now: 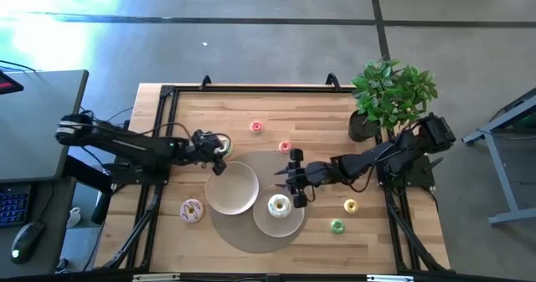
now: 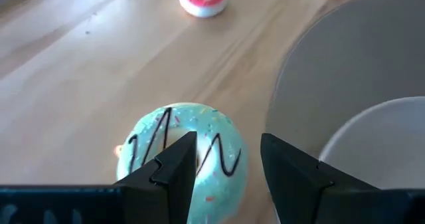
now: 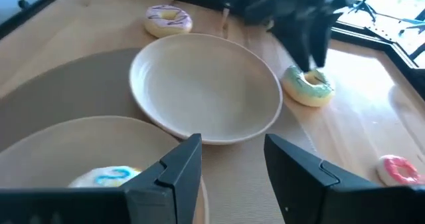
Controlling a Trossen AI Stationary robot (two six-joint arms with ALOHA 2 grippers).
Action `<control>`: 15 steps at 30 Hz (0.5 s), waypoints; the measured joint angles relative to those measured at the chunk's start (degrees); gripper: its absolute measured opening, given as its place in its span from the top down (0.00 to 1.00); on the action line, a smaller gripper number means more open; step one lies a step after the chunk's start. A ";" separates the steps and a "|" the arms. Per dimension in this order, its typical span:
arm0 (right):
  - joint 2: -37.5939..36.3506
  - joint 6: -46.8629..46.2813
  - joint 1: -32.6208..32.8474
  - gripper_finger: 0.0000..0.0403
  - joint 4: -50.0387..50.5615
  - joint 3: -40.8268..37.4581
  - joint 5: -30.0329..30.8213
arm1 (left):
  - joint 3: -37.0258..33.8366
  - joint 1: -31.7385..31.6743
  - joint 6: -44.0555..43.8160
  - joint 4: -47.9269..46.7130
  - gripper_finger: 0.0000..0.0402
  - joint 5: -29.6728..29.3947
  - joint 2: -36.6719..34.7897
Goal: Pick & Place donuts
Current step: Put the large blue donut on the bottom white plate
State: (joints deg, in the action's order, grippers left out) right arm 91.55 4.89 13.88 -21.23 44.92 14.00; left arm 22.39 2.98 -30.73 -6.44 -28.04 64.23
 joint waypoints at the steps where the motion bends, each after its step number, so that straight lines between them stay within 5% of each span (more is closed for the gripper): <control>1: 0.00 0.03 -0.27 0.60 0.09 -0.02 0.00 | 0.00 0.00 -0.01 1.50 0.59 -0.21 2.11; 10: 0.02 -1.43 -0.84 0.60 1.85 -0.04 -0.04 | 0.22 0.02 -6.18 6.27 0.59 -5.81 14.03; 15: 0.02 -1.45 -0.84 0.60 1.72 -0.04 -0.04 | 0.23 0.02 -5.70 6.73 0.74 -5.44 14.31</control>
State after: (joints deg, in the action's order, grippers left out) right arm 91.57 3.44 13.04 -19.51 44.88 13.96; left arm 22.62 3.01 -36.43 0.29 -33.48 78.54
